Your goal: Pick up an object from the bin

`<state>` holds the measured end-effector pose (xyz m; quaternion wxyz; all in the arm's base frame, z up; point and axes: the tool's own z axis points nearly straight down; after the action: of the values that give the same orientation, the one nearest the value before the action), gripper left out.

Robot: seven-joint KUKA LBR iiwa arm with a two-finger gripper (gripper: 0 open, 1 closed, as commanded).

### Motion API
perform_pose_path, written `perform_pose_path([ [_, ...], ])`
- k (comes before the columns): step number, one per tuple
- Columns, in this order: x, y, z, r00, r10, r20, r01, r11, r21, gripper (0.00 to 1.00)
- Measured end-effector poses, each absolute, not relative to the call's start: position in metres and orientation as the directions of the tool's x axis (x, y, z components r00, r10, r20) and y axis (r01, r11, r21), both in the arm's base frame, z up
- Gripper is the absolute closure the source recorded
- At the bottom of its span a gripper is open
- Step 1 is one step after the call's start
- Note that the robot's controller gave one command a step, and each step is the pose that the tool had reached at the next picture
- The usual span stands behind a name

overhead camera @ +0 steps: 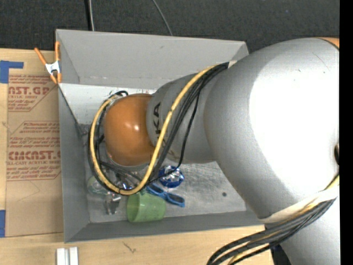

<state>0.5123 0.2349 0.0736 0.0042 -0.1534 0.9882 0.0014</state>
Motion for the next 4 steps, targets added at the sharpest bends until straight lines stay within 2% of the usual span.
perform_pose_path([
  [1,0.51,0.232,0.073,-0.97,-0.241,-0.014,-0.241,0.97,0.006,0.0],
  [2,0.493,0.246,0.073,-0.972,-0.233,-0.013,-0.233,0.972,0.003,0.0],
  [3,0.495,0.247,0.075,-0.973,-0.232,-0.019,-0.232,0.973,0.006,1.0],
  [4,0.491,0.242,0.075,-0.995,-0.1,-0.017,-0.1,0.995,0.011,1.0],
])
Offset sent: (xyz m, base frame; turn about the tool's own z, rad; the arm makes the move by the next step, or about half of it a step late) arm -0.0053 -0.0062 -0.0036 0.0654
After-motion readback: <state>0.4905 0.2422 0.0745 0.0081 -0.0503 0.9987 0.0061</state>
